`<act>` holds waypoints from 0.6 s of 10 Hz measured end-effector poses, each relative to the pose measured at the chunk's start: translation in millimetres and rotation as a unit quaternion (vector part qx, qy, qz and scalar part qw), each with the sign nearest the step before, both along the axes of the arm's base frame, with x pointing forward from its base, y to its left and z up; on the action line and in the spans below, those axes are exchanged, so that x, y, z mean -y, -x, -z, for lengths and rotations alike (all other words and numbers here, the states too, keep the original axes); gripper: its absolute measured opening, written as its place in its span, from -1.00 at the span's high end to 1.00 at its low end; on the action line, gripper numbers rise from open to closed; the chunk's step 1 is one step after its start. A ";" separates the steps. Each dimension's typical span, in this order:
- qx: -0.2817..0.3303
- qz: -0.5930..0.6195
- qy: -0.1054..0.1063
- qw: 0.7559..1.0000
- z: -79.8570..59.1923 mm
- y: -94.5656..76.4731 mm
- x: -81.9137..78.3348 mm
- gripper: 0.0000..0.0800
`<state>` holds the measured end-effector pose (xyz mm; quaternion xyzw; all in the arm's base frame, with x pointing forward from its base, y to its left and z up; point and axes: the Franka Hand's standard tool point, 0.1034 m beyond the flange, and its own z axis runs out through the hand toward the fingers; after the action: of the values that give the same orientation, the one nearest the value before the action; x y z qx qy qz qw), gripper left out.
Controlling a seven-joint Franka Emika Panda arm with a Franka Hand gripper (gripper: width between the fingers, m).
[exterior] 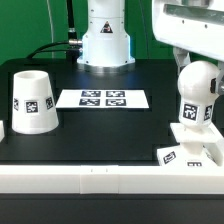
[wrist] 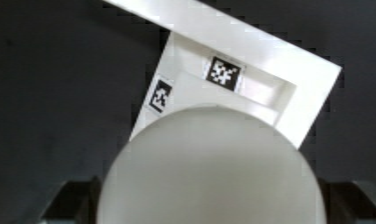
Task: Assemble lamp
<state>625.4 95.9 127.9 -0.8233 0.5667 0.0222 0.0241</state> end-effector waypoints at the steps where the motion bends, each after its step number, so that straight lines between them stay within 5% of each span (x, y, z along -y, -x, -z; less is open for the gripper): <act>1: 0.001 -0.010 0.000 1.000 0.3 0.1 -0.3 -0.68; 6: 0.011 -0.221 -0.002 0.975 2.1 2.5 -2.6 -0.75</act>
Offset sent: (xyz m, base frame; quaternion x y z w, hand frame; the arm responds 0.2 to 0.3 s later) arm -0.0055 -0.0047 0.0020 -0.0203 0.0299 -0.2218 0.9744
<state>622.9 98.5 125.8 -0.9283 0.3705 0.0191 0.0265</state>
